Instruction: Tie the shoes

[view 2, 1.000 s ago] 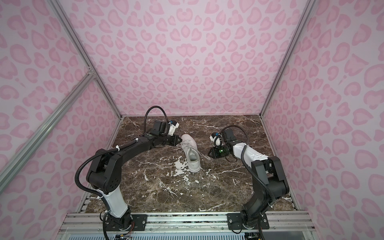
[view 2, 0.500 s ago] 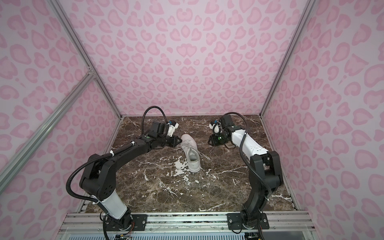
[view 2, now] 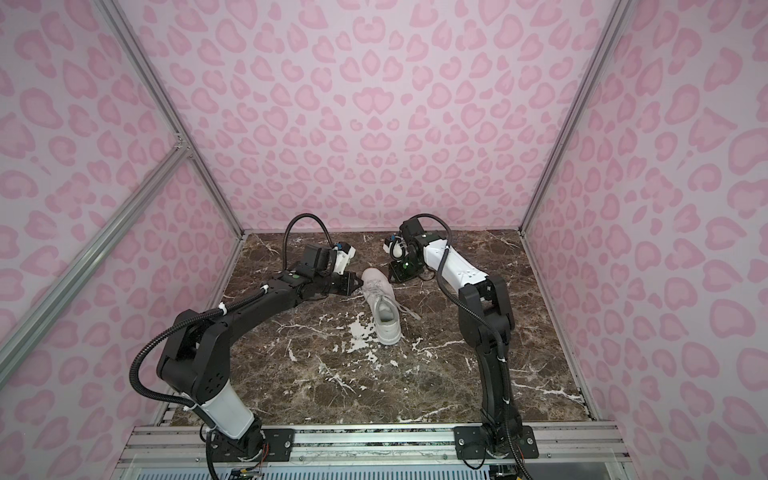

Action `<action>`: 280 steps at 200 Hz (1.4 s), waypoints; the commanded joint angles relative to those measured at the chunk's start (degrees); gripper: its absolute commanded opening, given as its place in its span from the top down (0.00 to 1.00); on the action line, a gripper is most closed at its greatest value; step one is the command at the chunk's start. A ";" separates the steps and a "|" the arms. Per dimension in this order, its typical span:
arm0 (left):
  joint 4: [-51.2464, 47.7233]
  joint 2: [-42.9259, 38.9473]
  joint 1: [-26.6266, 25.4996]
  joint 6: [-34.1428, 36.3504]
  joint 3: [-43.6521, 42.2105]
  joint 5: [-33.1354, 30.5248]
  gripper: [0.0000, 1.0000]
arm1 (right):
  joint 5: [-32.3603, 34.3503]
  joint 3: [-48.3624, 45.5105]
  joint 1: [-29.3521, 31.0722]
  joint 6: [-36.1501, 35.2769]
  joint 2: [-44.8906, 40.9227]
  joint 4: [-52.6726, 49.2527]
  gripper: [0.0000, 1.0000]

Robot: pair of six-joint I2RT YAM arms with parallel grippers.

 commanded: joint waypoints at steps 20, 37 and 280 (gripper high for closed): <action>-0.02 2.73 1.46 0.00 3.29 2.21 0.77 | -1.30 -7.29 -0.62 3.00 -4.76 4.53 0.63; 3.50 2.97 2.83 -1.57 2.44 5.42 0.70 | -2.00 -8.03 -1.69 3.11 -6.48 4.21 0.63; 22.13 -1.70 9.72 -13.70 -10.74 15.22 0.52 | 1.58 -7.16 3.61 -0.35 -10.47 1.64 0.64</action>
